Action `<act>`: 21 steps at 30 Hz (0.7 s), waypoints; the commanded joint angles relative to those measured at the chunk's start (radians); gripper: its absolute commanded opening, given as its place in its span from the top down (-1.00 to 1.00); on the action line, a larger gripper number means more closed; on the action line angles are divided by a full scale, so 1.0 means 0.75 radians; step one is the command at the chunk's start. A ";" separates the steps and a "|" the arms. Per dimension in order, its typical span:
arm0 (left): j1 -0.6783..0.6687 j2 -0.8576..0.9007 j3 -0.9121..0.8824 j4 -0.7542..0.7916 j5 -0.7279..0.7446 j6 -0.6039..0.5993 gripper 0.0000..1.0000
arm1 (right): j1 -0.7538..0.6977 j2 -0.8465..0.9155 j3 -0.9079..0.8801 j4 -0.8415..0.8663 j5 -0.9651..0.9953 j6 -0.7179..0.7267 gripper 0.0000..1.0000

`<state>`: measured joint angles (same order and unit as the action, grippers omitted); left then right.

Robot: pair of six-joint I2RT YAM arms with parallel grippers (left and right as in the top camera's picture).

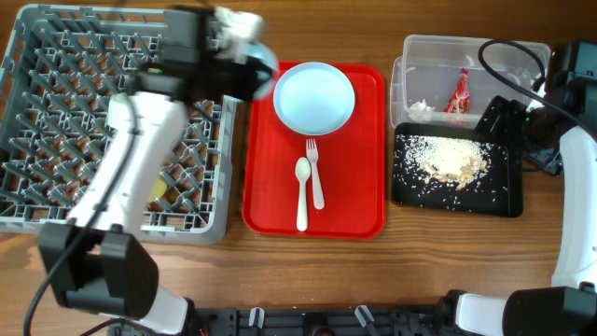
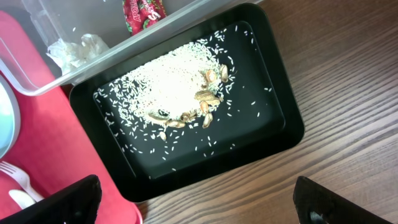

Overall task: Sort waste into correct bins and load items into the dishwasher rack
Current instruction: 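Carry the blue bowl into the dish rack and release it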

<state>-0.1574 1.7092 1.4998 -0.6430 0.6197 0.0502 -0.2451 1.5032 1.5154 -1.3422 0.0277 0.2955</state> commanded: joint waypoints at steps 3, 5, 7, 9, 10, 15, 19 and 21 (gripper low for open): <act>0.326 0.067 0.001 0.043 0.565 -0.095 0.92 | -0.002 -0.028 0.019 0.004 0.022 0.025 -0.99; 0.400 0.101 0.001 0.057 0.636 -0.125 0.92 | -0.002 -0.028 0.019 0.004 0.022 0.025 -0.99; 0.459 0.142 0.001 0.091 0.728 -0.155 0.92 | -0.002 -0.028 0.019 0.005 0.022 0.025 -0.99; 0.503 0.190 0.001 0.144 0.825 -0.195 0.92 | -0.002 -0.028 0.019 0.006 0.022 0.024 -1.00; 0.520 0.215 0.001 0.178 0.864 -0.229 0.92 | -0.002 -0.028 0.019 0.005 0.022 0.024 -0.99; 0.580 0.341 0.001 0.389 1.034 -0.469 0.92 | -0.002 -0.028 0.019 0.005 0.022 0.024 -0.99; 0.590 0.420 0.001 0.568 1.110 -0.628 0.92 | -0.002 -0.028 0.019 0.006 0.022 0.024 -1.00; 0.590 0.456 0.001 0.647 1.108 -0.702 0.92 | -0.002 -0.028 0.019 0.006 0.022 0.024 -0.99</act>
<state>0.2821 2.0083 1.4971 -0.2119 1.3613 -0.3271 -0.2451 1.5032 1.5154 -1.3411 0.0277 0.2955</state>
